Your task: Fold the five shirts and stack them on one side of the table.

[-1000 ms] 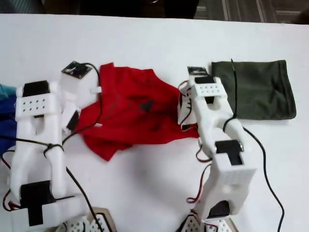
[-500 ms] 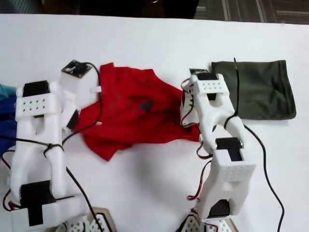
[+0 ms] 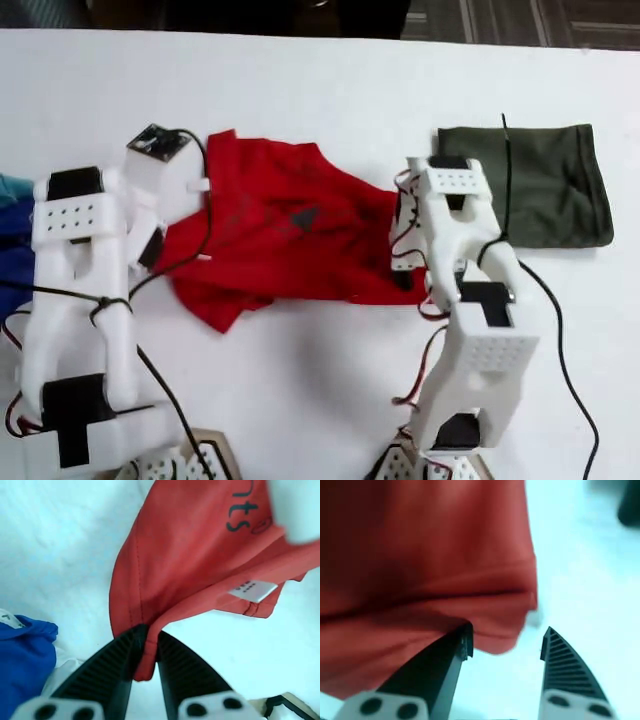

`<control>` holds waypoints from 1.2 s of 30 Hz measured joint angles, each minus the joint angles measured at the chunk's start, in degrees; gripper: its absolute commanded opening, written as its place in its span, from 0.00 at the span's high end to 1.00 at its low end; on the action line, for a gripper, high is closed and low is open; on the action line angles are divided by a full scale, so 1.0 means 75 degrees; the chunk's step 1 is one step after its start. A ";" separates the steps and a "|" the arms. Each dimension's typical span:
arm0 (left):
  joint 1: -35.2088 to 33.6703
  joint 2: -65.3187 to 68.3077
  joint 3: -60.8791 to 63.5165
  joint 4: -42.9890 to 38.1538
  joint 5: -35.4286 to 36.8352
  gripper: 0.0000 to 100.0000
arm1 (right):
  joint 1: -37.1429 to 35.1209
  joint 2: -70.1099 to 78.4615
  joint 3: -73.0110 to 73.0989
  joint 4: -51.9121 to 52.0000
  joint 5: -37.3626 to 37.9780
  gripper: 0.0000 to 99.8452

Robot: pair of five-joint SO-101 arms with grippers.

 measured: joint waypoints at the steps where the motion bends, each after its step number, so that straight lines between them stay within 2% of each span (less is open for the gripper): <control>1: 0.0000 0.0000 0.0000 0.0000 0.0000 0.97 | 0.0035 -0.0164 0.0199 -0.0012 0.0070 0.77; 10: 0.0000 0.0000 0.0000 0.0000 0.0000 0.97 | 0.0082 -0.0574 0.0844 -0.1231 0.0117 0.78; 18: 0.0000 0.0000 0.0000 -0.0105 0.0000 0.97 | -0.0258 -0.0598 0.0844 -0.1313 0.0059 0.78; 33: 0.0000 0.0000 0.0000 -0.0223 0.0000 0.97 | -0.0270 -0.0551 0.0879 -0.1407 -0.0129 0.78; 36: 0.0000 0.0000 0.0000 -0.0223 0.0000 0.97 | -0.0270 -0.0340 0.0867 -0.1407 -0.0129 0.85</control>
